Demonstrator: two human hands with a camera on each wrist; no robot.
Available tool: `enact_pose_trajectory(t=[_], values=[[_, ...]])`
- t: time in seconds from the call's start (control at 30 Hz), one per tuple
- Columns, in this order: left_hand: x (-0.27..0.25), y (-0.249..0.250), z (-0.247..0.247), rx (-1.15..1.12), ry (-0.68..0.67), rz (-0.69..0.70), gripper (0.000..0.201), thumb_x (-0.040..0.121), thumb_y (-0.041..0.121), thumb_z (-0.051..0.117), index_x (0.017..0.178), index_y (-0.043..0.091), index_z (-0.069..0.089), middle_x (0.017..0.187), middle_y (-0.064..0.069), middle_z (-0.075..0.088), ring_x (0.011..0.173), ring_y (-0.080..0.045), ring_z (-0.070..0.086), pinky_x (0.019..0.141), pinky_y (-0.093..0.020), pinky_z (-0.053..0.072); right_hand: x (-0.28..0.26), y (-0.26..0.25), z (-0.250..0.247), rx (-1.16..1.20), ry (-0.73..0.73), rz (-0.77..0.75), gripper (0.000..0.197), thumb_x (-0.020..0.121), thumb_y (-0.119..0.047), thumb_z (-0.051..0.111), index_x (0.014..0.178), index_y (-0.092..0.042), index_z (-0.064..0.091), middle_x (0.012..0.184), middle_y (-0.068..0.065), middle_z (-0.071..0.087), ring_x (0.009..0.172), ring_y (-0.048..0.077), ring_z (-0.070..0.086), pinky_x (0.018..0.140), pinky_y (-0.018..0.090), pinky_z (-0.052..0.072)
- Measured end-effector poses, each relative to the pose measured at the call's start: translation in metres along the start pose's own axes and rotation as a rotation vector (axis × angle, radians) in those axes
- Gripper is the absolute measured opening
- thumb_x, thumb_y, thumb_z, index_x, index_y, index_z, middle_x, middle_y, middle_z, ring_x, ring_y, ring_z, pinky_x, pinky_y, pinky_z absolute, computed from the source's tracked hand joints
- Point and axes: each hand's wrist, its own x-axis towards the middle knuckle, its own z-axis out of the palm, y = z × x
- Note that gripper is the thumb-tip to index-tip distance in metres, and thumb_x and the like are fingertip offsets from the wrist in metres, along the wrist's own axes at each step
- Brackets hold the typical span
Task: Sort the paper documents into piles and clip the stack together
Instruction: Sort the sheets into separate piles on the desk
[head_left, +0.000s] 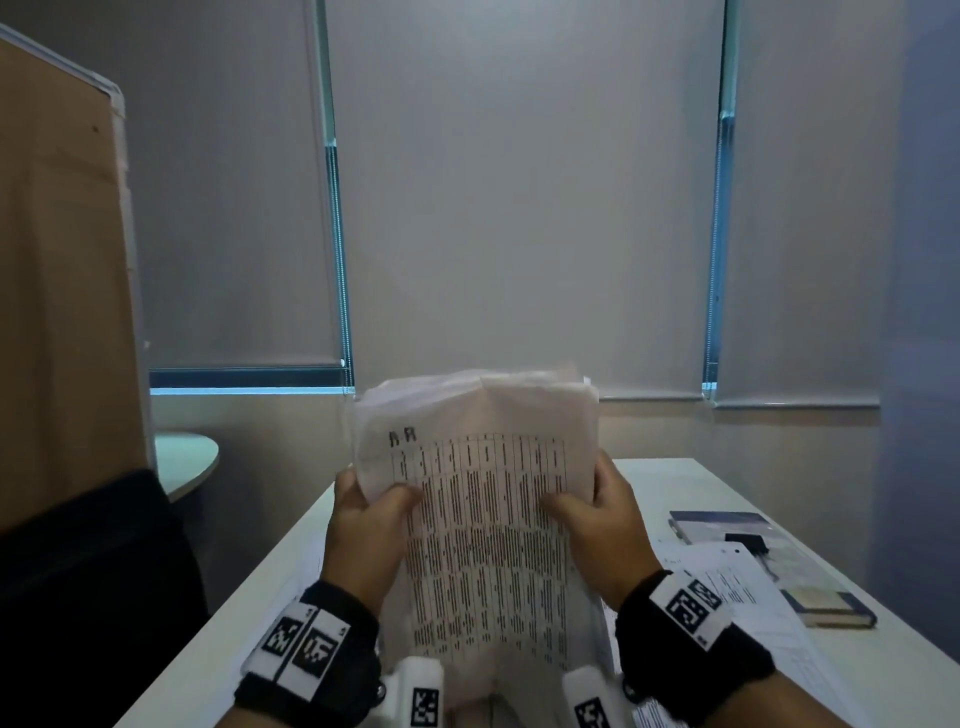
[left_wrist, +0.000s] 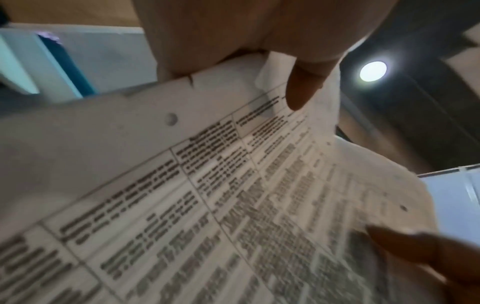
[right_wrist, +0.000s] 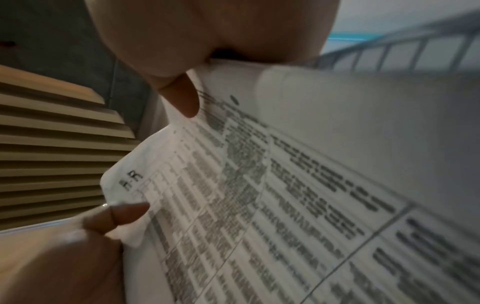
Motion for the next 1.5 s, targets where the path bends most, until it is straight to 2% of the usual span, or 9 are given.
enact_pose_trajectory(t=[0.23, 0.53, 0.67, 0.83, 0.93, 1.03, 1.17, 1.33, 1.5], values=[[-0.014, -0.042, -0.015, 0.115, -0.096, -0.170, 0.017, 0.097, 0.010, 0.058, 0.098, 0.014, 0.074, 0.088, -0.003, 0.080, 0.087, -0.028, 0.075, 0.088, -0.046, 0.056, -0.029, 0.034, 0.001, -0.036, 0.015, 0.149, 0.033, 0.089, 0.001, 0.056, 0.108, -0.025, 0.064, 0.101, -0.007, 0.074, 0.094, 0.013, 0.069, 0.084, 0.042, 0.058], [-0.026, -0.060, 0.013, 0.052, -0.022, -0.161, 0.015, 0.090, 0.027, 0.067, 0.105, 0.024, 0.068, 0.100, 0.002, 0.077, 0.098, -0.024, 0.072, 0.093, -0.047, 0.055, -0.026, 0.034, 0.024, -0.155, 0.080, 0.235, 0.016, 0.085, -0.002, 0.055, 0.095, -0.015, 0.054, 0.087, 0.011, 0.065, 0.067, 0.019, 0.060, 0.056, 0.035, 0.052], [-0.031, -0.074, 0.008, 0.137, -0.084, -0.125, 0.009, 0.094, 0.017, 0.067, 0.098, 0.025, 0.069, 0.089, 0.008, 0.077, 0.093, -0.020, 0.072, 0.082, -0.037, 0.055, -0.035, 0.055, 0.021, -0.193, 0.016, 0.279, 0.029, 0.078, 0.006, 0.047, 0.096, -0.014, 0.057, 0.088, 0.019, 0.065, 0.062, 0.024, 0.057, 0.052, 0.034, 0.049], [-0.027, -0.060, 0.001, 0.193, 0.000, -0.029, 0.017, 0.096, 0.016, 0.064, 0.080, 0.016, 0.069, 0.075, 0.001, 0.071, 0.073, -0.022, 0.068, 0.063, -0.027, 0.048, -0.021, 0.040, 0.013, -0.172, -0.070, 0.213, 0.031, 0.067, -0.016, 0.055, 0.098, -0.016, 0.062, 0.095, 0.014, 0.069, 0.088, 0.033, 0.067, 0.077, 0.055, 0.057], [-0.019, -0.054, -0.019, 0.185, 0.065, -0.041, 0.024, 0.096, 0.019, 0.065, 0.073, 0.012, 0.067, 0.071, 0.001, 0.068, 0.070, -0.022, 0.063, 0.067, -0.029, 0.046, -0.006, 0.032, -0.008, -0.106, -0.214, 0.263, 0.032, 0.068, -0.029, 0.069, 0.091, -0.009, 0.058, 0.095, 0.014, 0.068, 0.081, 0.021, 0.069, 0.071, 0.037, 0.059], [-0.006, -0.058, -0.052, 0.172, 0.172, -0.117, 0.022, 0.094, 0.021, 0.069, 0.078, 0.006, 0.068, 0.080, -0.009, 0.068, 0.070, -0.020, 0.059, 0.072, -0.033, 0.046, 0.008, 0.041, -0.043, -0.477, -0.391, 0.309, 0.031, 0.074, -0.027, 0.079, 0.093, -0.018, 0.056, 0.101, 0.000, 0.063, 0.079, 0.009, 0.059, 0.067, 0.018, 0.046], [-0.001, -0.064, -0.095, 0.100, 0.286, -0.204, 0.019, 0.093, 0.019, 0.071, 0.098, 0.001, 0.069, 0.107, -0.015, 0.068, 0.094, -0.023, 0.060, 0.089, -0.037, 0.045, 0.014, 0.075, -0.086, -1.294, -0.611, 0.408, 0.052, 0.085, -0.033, 0.068, 0.129, -0.019, 0.045, 0.130, 0.003, 0.051, 0.111, 0.020, 0.057, 0.091, 0.028, 0.047], [0.008, -0.105, -0.143, -0.014, 0.377, -0.302, 0.066, 0.079, 0.045, 0.081, 0.118, -0.006, 0.066, 0.123, -0.022, 0.068, 0.109, -0.037, 0.066, 0.098, -0.038, 0.048, 0.008, 0.105, -0.101, -1.494, -0.702, 0.535, 0.070, 0.075, -0.034, 0.079, 0.131, -0.008, 0.045, 0.127, 0.009, 0.057, 0.112, 0.026, 0.059, 0.092, 0.031, 0.050], [0.005, -0.112, -0.149, -0.146, 0.407, -0.316, 0.047, 0.102, 0.022, 0.054, 0.139, -0.006, 0.050, 0.142, -0.029, 0.052, 0.132, -0.045, 0.051, 0.095, -0.038, 0.042, 0.012, 0.105, -0.099, -1.579, -0.668, 0.512, 0.063, 0.067, -0.043, 0.082, 0.115, -0.016, 0.051, 0.107, 0.004, 0.061, 0.089, 0.022, 0.061, 0.077, 0.030, 0.052]])
